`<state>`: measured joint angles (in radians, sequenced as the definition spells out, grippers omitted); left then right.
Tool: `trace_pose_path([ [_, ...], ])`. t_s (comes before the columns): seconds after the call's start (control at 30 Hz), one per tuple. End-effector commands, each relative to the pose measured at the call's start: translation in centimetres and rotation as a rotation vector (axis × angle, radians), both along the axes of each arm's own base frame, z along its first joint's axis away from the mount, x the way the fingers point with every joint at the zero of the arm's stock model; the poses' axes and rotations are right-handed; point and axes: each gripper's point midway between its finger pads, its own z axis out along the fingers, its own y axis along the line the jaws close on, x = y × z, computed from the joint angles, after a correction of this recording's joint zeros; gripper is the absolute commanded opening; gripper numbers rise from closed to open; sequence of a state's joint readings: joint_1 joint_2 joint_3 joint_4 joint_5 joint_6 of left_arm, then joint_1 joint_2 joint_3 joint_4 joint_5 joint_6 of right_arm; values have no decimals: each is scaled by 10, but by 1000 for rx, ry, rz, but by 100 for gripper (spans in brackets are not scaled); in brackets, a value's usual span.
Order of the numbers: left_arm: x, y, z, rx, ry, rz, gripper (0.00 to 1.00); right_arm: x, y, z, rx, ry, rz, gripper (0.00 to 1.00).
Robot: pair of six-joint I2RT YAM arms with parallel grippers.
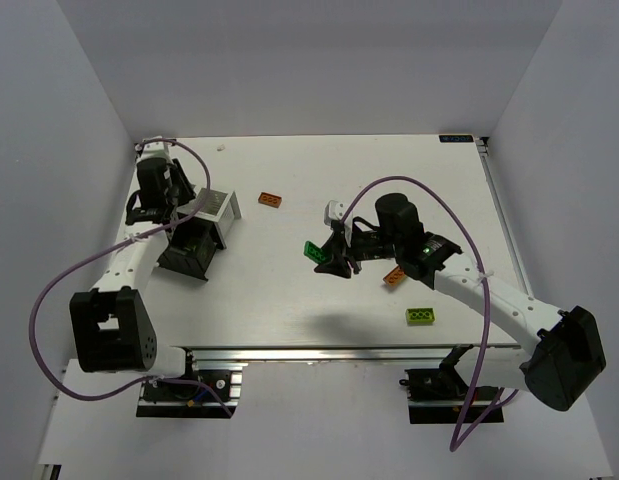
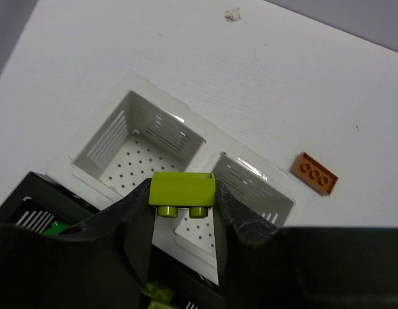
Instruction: Sort the legos into containers by color
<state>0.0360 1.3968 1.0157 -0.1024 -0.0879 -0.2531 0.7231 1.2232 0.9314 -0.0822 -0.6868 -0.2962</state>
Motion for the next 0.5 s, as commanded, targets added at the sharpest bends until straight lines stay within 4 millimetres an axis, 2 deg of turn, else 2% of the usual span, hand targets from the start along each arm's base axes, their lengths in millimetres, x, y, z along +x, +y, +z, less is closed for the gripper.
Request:
trace_pose_path([
  [0.0,14,19,29,54,-74,59,0,1,2,26,45,-62,6,2],
  [0.13,25,28,20,69,-44,79,0,1,2,29,48,-67,6,2],
  [0.17,29,30,12,74,-23,81,0,1,2,29,49,-68,5,2],
  [0.37,38,43,9,86,-2,116,0,1,1,32,53,-73,3,2],
  [0.4,37,44,9,88,-2,122,2,0,1,30,52,-70,6,2],
  [0.47,36,47,7,91,3,137,22,0,2,30,51,-72,7,2],
])
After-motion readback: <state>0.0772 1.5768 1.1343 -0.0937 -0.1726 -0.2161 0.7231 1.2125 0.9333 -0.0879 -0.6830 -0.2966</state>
